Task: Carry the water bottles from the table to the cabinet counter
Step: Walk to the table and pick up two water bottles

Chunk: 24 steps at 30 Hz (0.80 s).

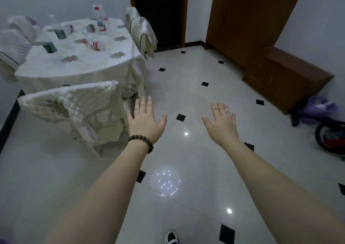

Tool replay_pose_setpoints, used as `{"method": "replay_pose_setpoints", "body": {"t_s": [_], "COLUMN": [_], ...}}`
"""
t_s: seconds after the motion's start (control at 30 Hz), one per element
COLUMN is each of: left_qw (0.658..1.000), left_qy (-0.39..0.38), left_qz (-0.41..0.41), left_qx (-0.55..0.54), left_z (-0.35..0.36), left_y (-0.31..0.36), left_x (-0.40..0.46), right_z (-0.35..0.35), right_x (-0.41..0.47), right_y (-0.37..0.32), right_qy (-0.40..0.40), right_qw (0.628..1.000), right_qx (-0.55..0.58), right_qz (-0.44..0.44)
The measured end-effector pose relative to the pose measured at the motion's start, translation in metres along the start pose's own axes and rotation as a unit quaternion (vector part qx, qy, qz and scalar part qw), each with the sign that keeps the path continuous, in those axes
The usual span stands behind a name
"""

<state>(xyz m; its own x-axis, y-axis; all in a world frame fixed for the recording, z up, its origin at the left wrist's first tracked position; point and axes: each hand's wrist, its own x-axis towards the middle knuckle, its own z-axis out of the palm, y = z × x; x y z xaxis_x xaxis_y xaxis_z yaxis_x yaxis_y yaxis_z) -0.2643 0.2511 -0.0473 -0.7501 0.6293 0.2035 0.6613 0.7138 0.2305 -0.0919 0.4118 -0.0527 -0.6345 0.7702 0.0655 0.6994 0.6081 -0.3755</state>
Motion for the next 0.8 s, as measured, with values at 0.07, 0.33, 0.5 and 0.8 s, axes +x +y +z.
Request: {"method": "replay_pose_setpoints", "body": {"t_s": [0.07, 0.33, 0.5, 0.8], "left_qw": [1.000, 1.000, 0.998, 0.987], "left_qy": [0.001, -0.001, 0.007, 0.038], "left_qz": [-0.007, -0.028, -0.060, -0.158], "left_qx": [-0.002, 0.000, 0.001, -0.012], "left_z": [0.006, 0.049, 0.087, 0.107], "left_y": [0.002, 0.014, 0.031, 0.055], "left_x": [0.039, 0.179, 0.291, 0.504], "right_z": [0.002, 0.025, 0.045, 0.038], "right_x": [0.040, 0.198, 0.324, 0.575], "right_y": [-0.003, -0.007, -0.002, -0.023], "right_qy": [0.001, -0.007, -0.016, -0.051], "right_qw": [1.000, 1.000, 0.998, 0.986], "right_qx": [0.004, 0.028, 0.036, 0.033], "right_qz": [0.001, -0.010, -0.052, -0.157]}}
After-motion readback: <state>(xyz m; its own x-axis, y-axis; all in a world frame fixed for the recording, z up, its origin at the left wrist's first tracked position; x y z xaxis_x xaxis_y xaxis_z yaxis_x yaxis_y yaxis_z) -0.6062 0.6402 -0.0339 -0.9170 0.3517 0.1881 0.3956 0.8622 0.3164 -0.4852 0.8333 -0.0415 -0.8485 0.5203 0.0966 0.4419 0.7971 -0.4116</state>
